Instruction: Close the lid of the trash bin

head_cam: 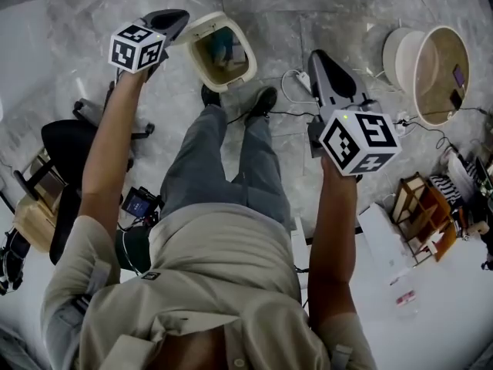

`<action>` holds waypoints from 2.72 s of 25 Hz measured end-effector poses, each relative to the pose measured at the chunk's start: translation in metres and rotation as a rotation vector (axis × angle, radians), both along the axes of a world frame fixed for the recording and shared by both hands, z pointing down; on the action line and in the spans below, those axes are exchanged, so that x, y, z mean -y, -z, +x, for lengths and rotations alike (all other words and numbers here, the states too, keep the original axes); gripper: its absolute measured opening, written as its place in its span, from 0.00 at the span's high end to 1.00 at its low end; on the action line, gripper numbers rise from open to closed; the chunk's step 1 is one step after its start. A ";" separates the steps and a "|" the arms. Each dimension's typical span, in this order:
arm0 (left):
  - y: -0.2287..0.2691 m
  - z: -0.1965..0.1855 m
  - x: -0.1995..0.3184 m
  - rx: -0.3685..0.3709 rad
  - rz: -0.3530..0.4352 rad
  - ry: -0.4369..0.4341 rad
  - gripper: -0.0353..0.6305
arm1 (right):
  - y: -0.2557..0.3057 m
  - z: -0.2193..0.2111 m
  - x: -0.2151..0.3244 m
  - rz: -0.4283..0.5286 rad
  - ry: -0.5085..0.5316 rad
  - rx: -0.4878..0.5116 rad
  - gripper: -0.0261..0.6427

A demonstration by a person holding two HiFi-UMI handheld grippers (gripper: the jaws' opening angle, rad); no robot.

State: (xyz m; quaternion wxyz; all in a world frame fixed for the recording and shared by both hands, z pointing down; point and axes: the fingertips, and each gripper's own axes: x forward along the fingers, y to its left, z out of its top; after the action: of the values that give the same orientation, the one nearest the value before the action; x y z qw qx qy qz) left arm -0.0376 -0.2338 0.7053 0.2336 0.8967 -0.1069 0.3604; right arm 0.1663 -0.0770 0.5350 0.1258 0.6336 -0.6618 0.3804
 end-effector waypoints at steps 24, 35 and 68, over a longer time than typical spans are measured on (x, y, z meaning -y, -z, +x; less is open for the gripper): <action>-0.046 0.011 -0.063 -0.038 -0.162 0.036 0.92 | -0.053 -0.003 -0.004 -0.066 -0.015 0.054 0.92; -0.078 0.023 -0.147 -0.018 -0.311 -0.023 0.92 | -0.070 0.006 -0.019 -0.086 -0.025 0.071 0.92; -0.194 0.031 -0.244 0.181 -0.438 -0.156 0.92 | -0.131 0.028 -0.054 -0.165 -0.049 0.107 0.92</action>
State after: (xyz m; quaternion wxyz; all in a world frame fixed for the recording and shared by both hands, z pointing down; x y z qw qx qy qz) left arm -0.0066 0.0104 0.8996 0.3833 0.7944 0.0228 0.4707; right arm 0.1945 -0.0226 0.6655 0.1327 0.6157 -0.6185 0.4699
